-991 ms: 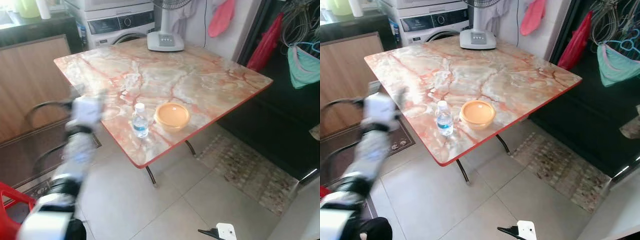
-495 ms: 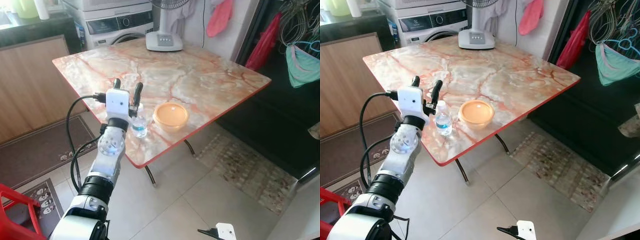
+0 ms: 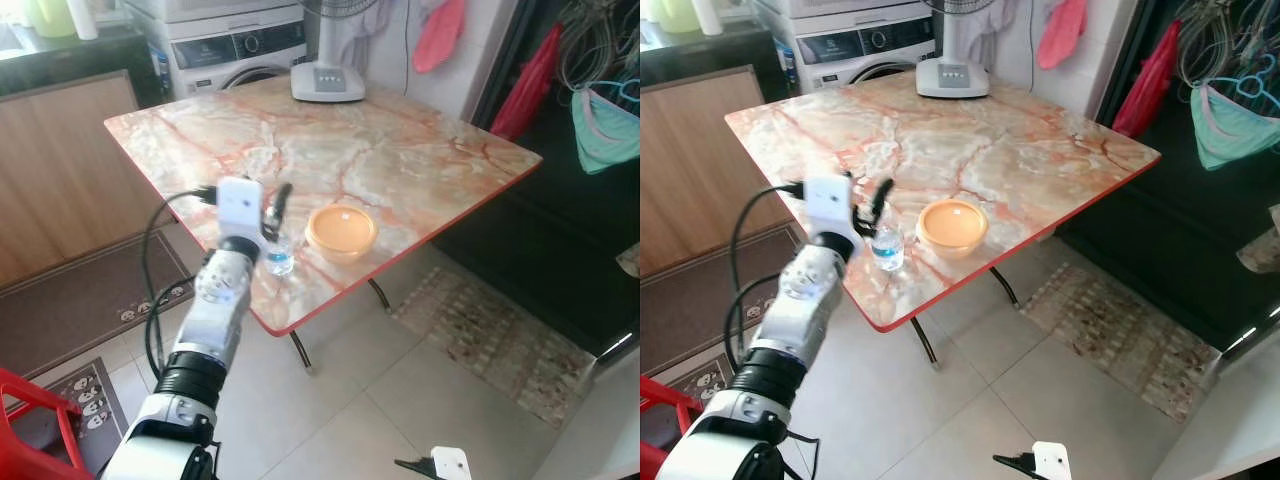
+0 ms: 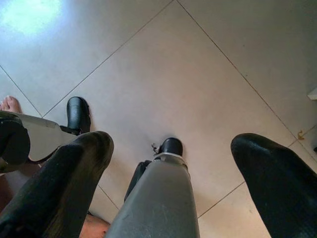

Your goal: Restocking fridge

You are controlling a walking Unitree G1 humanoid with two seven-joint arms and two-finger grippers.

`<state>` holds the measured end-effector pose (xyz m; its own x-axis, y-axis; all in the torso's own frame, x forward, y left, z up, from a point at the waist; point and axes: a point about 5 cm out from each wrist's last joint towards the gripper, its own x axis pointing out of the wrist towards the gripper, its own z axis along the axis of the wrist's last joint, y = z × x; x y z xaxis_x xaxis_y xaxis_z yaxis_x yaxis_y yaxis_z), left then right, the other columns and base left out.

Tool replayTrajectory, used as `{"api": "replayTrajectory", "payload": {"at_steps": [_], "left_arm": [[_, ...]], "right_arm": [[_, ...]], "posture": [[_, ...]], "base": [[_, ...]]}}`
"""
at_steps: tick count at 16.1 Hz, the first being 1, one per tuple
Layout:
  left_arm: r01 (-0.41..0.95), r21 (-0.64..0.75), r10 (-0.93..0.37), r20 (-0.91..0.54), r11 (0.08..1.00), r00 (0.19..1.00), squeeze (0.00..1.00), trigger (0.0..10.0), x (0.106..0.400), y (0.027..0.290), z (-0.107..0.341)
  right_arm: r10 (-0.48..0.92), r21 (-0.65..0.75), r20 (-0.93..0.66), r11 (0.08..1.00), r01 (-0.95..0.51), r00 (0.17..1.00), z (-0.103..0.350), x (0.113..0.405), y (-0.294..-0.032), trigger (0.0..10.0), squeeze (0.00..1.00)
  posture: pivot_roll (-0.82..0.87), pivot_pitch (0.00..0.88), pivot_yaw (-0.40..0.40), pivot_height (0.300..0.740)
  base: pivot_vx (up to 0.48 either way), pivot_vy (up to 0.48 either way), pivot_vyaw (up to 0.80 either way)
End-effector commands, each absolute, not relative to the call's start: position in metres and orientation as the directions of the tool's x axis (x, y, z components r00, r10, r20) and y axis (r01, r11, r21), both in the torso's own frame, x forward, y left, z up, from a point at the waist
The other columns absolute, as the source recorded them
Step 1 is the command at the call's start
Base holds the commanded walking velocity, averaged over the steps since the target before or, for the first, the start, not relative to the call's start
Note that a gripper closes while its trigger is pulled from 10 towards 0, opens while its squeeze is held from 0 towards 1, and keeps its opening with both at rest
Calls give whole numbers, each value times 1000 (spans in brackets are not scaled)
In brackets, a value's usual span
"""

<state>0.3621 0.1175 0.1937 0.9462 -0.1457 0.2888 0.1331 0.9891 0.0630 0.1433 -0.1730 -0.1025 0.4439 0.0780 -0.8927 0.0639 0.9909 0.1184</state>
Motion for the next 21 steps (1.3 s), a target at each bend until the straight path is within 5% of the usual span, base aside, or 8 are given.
{"api": "replayTrajectory", "payload": {"at_steps": [1, 6, 21], "left_arm": [[111, 64, -126, 326, 992, 937, 0, 10000, 361, 123, 205], [118, 48, -127, 354, 992, 927, 0, 10000, 359, 126, 214], [168, 82, -186, 386, 982, 903, 0, 10000, 358, 125, 228]], "right_arm": [[70, 114, -891, 991, 72, 449, -103, 143, -174, 10000, 0], [67, 115, -890, 990, 79, 451, -102, 143, -174, 10000, 0], [69, 120, -889, 989, 85, 454, -102, 145, -175, 10000, 0]], "posture": [[90, 0, -26, 740], [89, 0, -28, 740], [98, 0, -34, 740]], "base": [[0, 0, 0], [0, 0, 0], [286, 0, 0]]}}
